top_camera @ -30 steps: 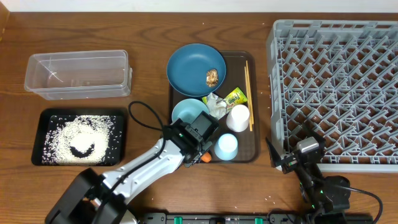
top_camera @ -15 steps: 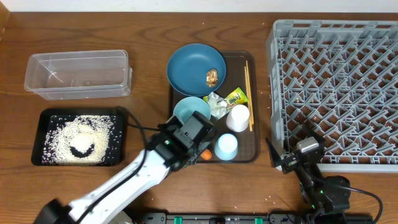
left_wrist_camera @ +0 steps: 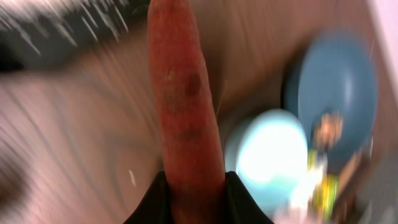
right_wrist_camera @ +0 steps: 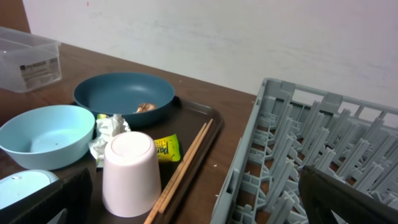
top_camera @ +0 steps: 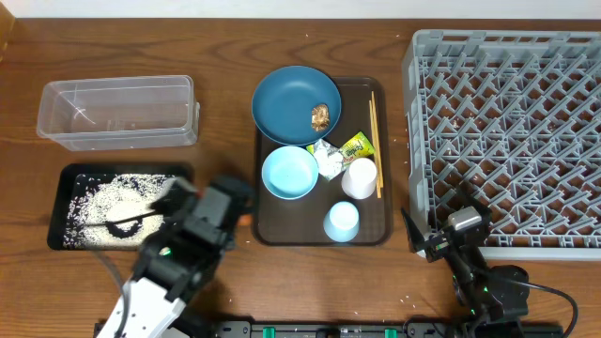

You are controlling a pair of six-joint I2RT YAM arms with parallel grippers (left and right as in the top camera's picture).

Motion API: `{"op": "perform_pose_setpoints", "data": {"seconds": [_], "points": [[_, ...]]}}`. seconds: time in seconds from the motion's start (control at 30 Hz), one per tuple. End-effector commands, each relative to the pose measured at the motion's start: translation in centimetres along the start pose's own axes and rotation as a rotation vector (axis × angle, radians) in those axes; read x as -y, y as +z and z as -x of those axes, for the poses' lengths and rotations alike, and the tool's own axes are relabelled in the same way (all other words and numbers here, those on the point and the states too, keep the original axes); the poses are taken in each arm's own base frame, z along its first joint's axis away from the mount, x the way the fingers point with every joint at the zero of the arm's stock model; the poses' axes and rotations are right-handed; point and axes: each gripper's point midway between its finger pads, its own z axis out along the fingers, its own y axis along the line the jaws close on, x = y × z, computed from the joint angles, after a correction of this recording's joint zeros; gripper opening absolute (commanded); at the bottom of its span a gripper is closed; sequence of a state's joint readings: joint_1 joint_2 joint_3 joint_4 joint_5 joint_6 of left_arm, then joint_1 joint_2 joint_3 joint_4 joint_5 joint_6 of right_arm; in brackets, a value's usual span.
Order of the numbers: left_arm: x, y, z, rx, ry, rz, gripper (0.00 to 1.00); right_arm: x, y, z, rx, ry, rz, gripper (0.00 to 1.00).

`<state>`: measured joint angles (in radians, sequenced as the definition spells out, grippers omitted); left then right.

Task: Sort waste into correct bins and load items into the dishwasher rack
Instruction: 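Carry the carrot left and drop it onto the black rice tray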

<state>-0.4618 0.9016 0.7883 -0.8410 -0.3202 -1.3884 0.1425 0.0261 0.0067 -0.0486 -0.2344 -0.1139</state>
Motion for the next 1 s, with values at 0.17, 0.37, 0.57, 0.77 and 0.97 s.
{"op": "perform_pose_setpoints", "data": {"seconds": [0.17, 0.37, 0.57, 0.77, 0.97], "points": [[-2.8, -0.5, 10.3, 0.395, -0.078, 0.113, 0.08, 0.1, 0.0, -0.2, -0.006, -0.005, -0.002, 0.99], [0.0, 2.8, 12.1, 0.247, 0.039, 0.007, 0.09, 0.1, 0.0, -0.2, -0.006, -0.005, -0.002, 0.99], [-4.3, 5.4, 15.1, 0.181, -0.163, 0.088, 0.09, 0.1, 0.0, -0.2, -0.006, -0.005, -0.002, 0.99], [-9.1, 7.2, 17.3, 0.151, -0.325, 0.179, 0.09, 0.1, 0.0, -0.2, -0.006, -0.005, -0.002, 0.99], [-11.0, 11.3, 17.2, 0.064, -0.38, 0.213, 0.08, 0.1, 0.0, -0.2, -0.006, -0.005, -0.002, 0.99]]}}
